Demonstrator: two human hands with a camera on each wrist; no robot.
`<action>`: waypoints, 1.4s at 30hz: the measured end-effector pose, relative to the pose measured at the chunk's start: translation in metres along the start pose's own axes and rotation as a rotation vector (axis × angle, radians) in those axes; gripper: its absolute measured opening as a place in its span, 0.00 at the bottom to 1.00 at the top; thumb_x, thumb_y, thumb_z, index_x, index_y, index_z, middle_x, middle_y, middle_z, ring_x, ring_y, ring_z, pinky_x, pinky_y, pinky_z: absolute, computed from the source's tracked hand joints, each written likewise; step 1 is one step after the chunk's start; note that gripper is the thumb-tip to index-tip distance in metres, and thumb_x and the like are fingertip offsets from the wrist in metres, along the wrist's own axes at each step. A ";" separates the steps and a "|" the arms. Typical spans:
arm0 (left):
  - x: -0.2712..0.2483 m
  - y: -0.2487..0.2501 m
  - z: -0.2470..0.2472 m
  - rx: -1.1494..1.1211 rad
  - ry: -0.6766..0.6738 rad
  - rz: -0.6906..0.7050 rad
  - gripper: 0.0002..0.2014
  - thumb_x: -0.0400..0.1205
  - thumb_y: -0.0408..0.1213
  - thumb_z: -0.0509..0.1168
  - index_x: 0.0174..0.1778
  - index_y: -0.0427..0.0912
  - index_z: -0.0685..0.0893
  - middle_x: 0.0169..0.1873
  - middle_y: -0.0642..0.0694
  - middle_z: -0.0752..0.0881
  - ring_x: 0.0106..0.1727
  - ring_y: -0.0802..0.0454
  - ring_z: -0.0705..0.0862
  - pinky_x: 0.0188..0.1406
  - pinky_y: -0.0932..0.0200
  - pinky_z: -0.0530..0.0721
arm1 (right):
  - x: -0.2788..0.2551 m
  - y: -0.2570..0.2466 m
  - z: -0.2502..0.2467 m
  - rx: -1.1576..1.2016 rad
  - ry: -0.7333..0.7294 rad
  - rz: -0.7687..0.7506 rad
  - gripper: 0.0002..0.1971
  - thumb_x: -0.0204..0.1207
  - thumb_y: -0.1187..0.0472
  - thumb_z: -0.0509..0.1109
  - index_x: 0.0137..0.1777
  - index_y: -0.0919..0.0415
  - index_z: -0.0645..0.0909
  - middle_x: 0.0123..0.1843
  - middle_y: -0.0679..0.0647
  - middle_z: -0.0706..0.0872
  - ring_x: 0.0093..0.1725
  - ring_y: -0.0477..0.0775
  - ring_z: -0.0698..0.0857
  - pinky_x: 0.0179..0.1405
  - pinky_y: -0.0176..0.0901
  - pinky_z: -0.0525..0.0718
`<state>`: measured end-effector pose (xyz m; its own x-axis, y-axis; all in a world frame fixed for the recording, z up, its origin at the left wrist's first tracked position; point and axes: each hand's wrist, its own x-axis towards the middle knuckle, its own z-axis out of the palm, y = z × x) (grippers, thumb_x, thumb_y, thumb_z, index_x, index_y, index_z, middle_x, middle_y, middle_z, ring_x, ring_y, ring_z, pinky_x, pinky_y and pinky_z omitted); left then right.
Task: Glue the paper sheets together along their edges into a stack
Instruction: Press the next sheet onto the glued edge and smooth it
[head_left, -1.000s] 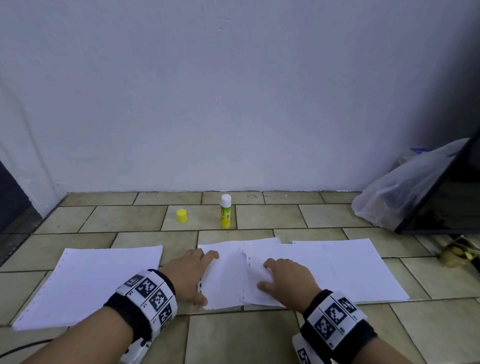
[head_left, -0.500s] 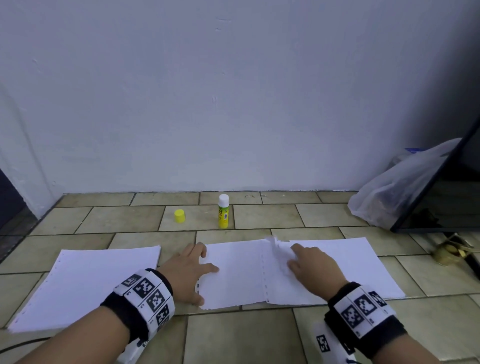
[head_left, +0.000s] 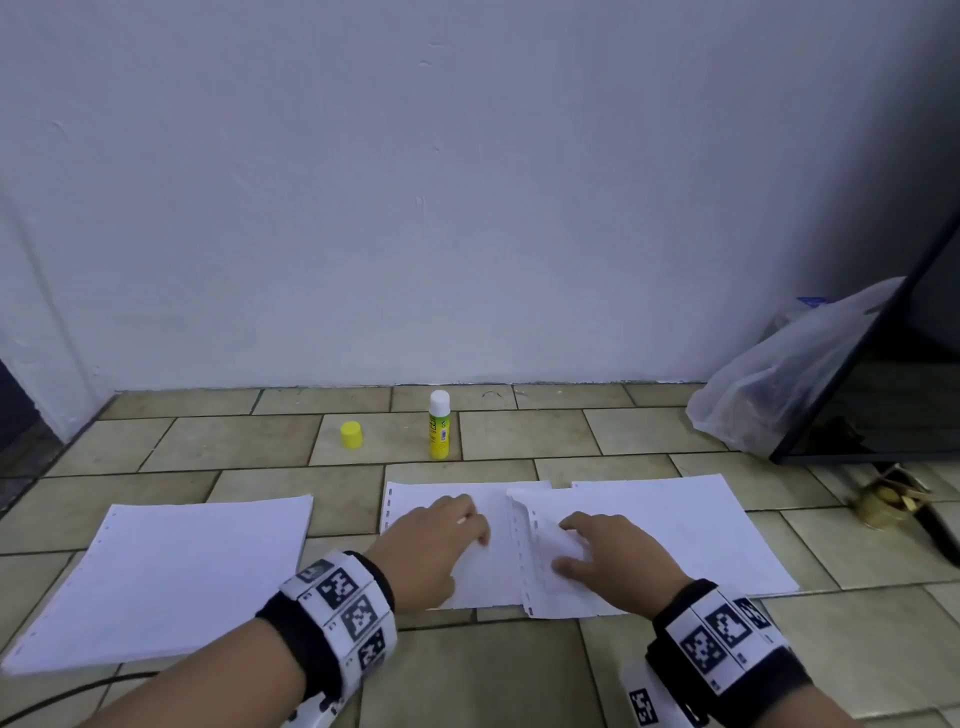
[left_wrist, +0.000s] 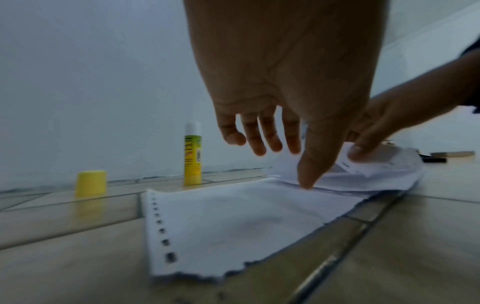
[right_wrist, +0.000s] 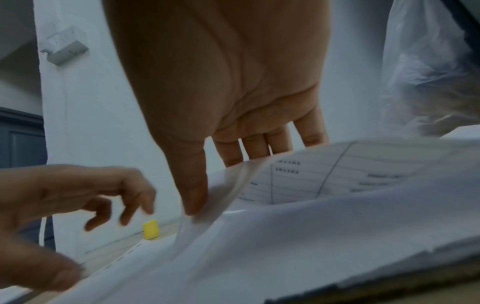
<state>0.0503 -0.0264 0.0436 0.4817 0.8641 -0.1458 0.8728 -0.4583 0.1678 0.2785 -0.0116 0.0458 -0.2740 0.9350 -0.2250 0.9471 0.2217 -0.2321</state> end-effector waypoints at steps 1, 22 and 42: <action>0.004 0.007 0.002 0.019 0.060 0.046 0.28 0.77 0.28 0.63 0.73 0.49 0.69 0.71 0.51 0.67 0.66 0.50 0.70 0.50 0.59 0.69 | 0.000 -0.001 -0.001 0.006 0.001 -0.018 0.26 0.79 0.42 0.63 0.73 0.51 0.71 0.67 0.49 0.81 0.65 0.49 0.78 0.60 0.40 0.75; 0.027 -0.010 -0.003 -0.089 0.250 -0.054 0.15 0.87 0.41 0.57 0.65 0.59 0.84 0.65 0.60 0.83 0.67 0.57 0.79 0.63 0.62 0.75 | 0.004 0.053 -0.022 0.218 0.155 0.372 0.20 0.83 0.45 0.60 0.66 0.58 0.76 0.60 0.52 0.85 0.61 0.53 0.82 0.60 0.43 0.78; 0.013 -0.033 0.012 -0.494 0.347 -0.180 0.12 0.81 0.28 0.67 0.53 0.44 0.92 0.52 0.47 0.91 0.52 0.55 0.88 0.47 0.84 0.72 | 0.000 0.067 -0.032 0.872 0.037 0.534 0.20 0.75 0.64 0.74 0.25 0.61 0.68 0.18 0.52 0.69 0.21 0.51 0.76 0.25 0.38 0.81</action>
<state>0.0291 -0.0025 0.0247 0.2046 0.9739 0.0977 0.7588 -0.2209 0.6128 0.3471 0.0118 0.0610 0.1680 0.8639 -0.4748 0.4888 -0.4912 -0.7209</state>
